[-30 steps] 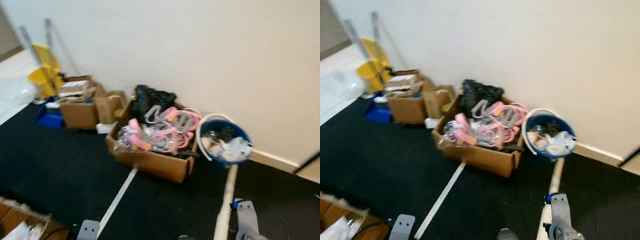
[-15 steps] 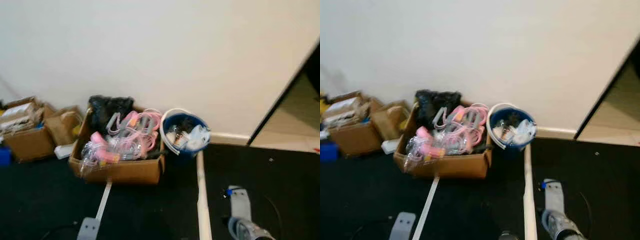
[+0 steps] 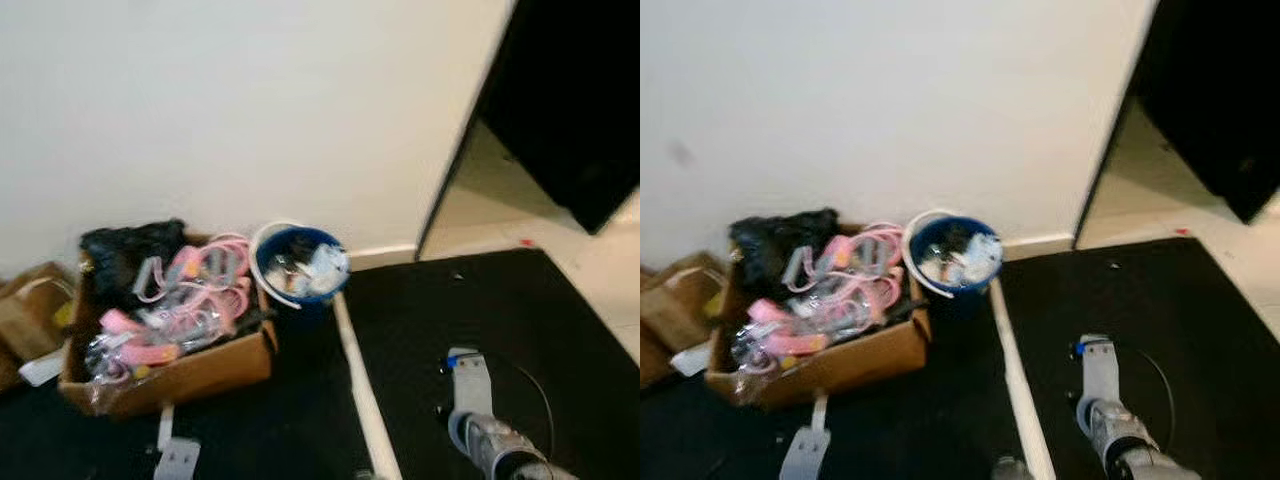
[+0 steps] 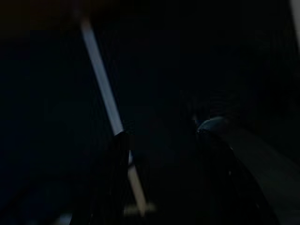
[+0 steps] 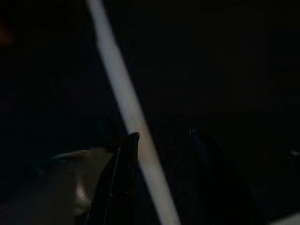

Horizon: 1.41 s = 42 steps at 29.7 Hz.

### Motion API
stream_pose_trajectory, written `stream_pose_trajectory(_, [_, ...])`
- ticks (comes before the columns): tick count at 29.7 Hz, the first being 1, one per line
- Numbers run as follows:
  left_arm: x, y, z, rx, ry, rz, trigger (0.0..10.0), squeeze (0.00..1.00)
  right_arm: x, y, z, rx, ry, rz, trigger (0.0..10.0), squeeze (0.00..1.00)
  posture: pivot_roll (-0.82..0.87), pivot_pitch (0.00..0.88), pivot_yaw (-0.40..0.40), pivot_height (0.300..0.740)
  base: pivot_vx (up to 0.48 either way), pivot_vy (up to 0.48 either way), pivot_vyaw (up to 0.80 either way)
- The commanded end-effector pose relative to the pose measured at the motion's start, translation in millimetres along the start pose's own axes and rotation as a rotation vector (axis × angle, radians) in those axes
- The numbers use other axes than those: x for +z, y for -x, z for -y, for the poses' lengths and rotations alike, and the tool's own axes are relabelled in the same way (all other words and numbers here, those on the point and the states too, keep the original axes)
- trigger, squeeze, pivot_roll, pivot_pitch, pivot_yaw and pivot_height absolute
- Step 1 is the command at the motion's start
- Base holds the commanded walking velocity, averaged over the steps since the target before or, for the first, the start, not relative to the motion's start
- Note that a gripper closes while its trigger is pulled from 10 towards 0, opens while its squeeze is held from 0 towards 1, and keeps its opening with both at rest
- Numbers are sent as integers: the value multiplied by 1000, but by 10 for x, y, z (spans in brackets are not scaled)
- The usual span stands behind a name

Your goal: Picking trash to rubbish bin

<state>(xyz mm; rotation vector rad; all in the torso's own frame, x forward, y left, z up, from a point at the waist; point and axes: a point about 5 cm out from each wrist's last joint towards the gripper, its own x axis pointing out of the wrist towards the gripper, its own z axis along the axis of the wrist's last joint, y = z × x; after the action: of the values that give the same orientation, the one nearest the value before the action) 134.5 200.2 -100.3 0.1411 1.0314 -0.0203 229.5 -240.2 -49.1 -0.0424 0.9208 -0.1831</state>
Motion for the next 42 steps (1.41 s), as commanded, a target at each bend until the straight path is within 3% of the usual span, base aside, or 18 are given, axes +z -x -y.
stream_pose_trajectory(1, [-153, 35, -18, 5, 4, -49, 10000, 0, -214, 13, -62, 15, 16, -71, 10000, 0, -15, 55, 41, 740, 0, 0, -788])
stream_pose_trajectory(5, [-151, 35, -18, 3, -2, -48, 10000, 0, -385, 35, -53, 13, 32, -121, 10000, 0, -14, 51, 42, 740, 0, 0, -791])
stream_pose_trajectory(14, [-144, 34, -25, 2, -12, -47, 10000, 0, -498, 56, -18, 8, 47, -151, 10000, 0, -18, 52, 47, 740, 0, 0, -788])
stream_pose_trajectory(27, [-152, 35, 2, -2, -1, -45, 10000, 0, -555, 75, 89, -5, 55, -165, 10000, 0, -12, 59, 48, 740, 0, 0, -790])
stream_pose_trajectory(42, [-129, 30, -8, 1, -6, -39, 10000, 0, -620, 89, 100, -10, 70, -183, 10000, 0, -12, 53, 49, 740, 0, 0, -788])
